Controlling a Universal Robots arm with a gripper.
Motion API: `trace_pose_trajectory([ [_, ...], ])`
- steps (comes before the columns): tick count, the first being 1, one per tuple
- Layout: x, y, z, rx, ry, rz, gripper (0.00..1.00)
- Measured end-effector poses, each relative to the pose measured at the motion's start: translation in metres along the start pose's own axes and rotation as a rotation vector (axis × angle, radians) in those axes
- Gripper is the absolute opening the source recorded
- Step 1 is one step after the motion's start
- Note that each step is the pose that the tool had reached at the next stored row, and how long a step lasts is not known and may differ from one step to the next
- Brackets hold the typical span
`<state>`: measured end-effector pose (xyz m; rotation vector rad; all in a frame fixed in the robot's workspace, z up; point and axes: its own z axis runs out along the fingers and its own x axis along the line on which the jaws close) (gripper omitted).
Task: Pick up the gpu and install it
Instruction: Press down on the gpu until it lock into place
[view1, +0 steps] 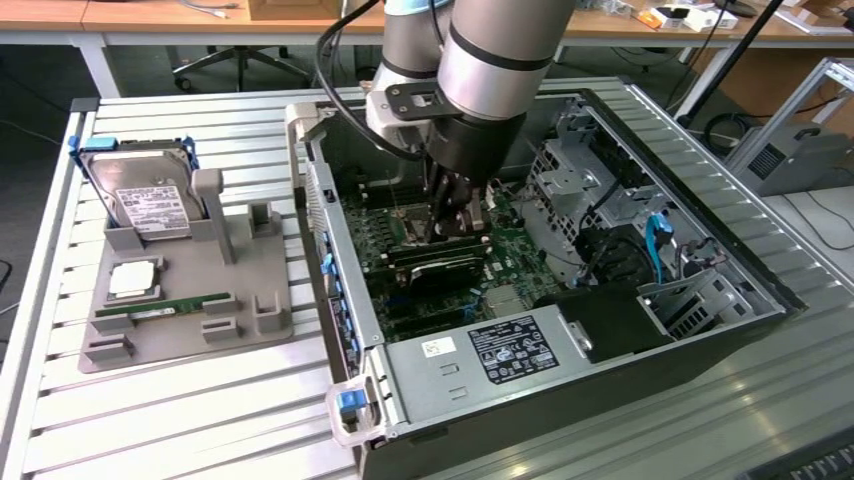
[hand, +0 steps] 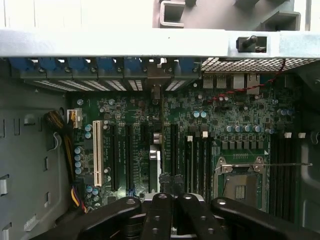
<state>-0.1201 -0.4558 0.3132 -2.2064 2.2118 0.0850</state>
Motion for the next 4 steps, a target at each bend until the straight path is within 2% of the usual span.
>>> trace_pose_trajectory([
  [4, 0.0000, 0.0000, -0.0001, -0.0001, 0.0001, 0.000, 0.11],
])
